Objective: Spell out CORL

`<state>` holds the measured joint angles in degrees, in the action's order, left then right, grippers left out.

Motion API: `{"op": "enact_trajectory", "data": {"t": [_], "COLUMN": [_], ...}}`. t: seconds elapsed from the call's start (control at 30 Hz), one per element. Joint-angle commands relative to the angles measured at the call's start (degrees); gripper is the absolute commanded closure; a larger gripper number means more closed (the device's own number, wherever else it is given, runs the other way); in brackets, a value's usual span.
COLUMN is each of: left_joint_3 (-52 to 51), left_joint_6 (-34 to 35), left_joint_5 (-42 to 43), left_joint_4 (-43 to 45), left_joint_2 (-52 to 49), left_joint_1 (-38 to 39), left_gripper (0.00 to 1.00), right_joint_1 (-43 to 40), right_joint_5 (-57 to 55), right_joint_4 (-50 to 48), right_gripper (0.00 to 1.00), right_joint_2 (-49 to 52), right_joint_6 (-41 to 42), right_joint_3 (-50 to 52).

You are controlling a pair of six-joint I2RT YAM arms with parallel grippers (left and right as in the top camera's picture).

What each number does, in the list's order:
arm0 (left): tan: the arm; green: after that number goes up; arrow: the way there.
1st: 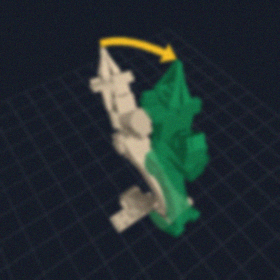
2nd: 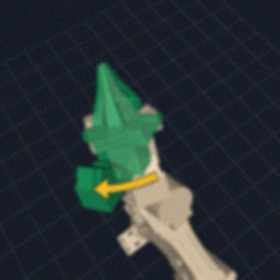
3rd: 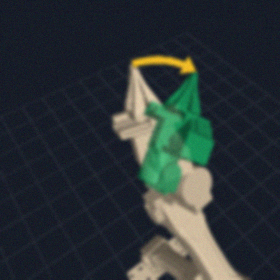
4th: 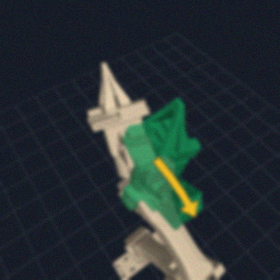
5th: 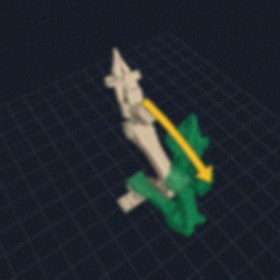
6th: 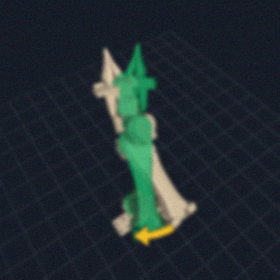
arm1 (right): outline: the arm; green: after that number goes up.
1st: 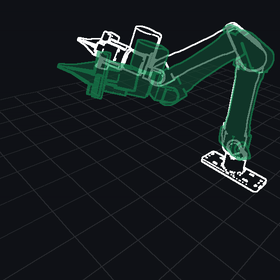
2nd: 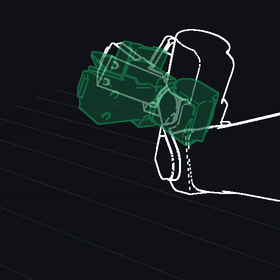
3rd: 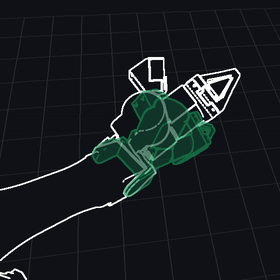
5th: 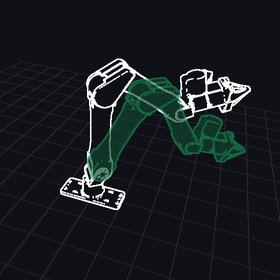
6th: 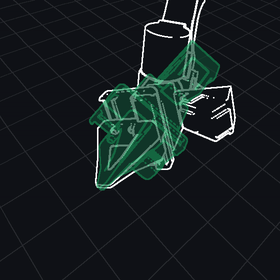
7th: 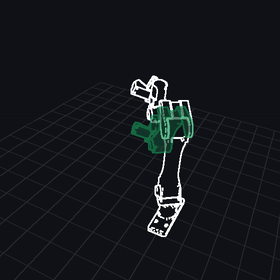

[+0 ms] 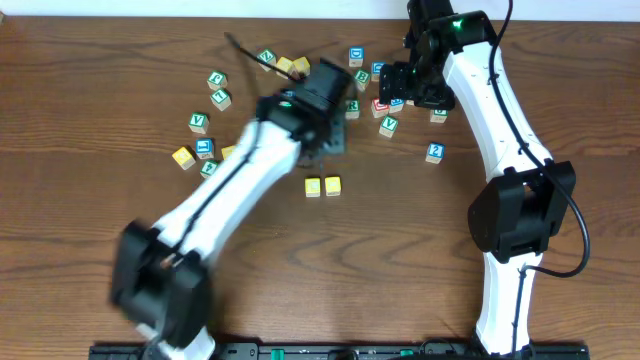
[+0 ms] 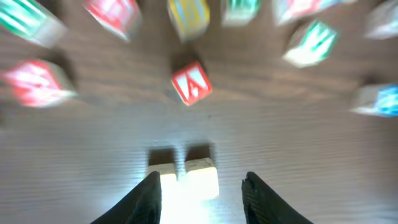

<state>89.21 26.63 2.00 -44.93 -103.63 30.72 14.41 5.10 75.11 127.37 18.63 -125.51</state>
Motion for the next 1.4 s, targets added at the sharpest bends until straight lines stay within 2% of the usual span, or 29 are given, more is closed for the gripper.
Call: {"op": "enact_trajectory", "data": {"t": [0.0,0.17,0.47,0.6,0.9,1.0,1.37], "left_joint_3": [1.5,1.5,1.4,1.4,1.4,1.4,0.9], "left_joint_6": [-4.4,-4.6,-6.3,-6.5,-9.3,-9.2,-9.2], "left_joint_5": [-1.7,-8.4,-8.3,-8.3,-8.3,-8.3,-8.3], "left_joint_4": [-2.0,-6.3,-11.0,-11.4,-11.4,-11.4,-11.4], "left_joint_2": [7.9,12.8,13.0,13.0,13.0,13.0,13.0], "left_joint_1": [-3.8,-9.6,-22.8,-27.0,-32.3,-33.8,-34.2], "left_gripper": [0.58,0.57,0.57,0.53,0.53,0.53,0.53], "right_joint_1": [0.5,1.8,8.4,11.3,13.9,13.9,13.7], "right_joint_5": [-0.6,1.5,1.5,0.8,0.7,-2.6,-7.0], "right_joint_4": [-0.6,-2.7,-7.6,-9.6,-12.6,-13.1,-18.0], "right_gripper": [0.11,0.10,0.11,0.12,0.15,0.16,0.21], "right_joint_2": [0.3,0.3,0.4,0.4,0.4,0.4,5.9], "right_joint_6": [-0.8,-4.4,-3.9,-2.8,0.2,2.4,7.5], "right_joint_3": [-0.3,-0.3,-0.3,-0.3,-0.3,-0.3,-0.3]}}
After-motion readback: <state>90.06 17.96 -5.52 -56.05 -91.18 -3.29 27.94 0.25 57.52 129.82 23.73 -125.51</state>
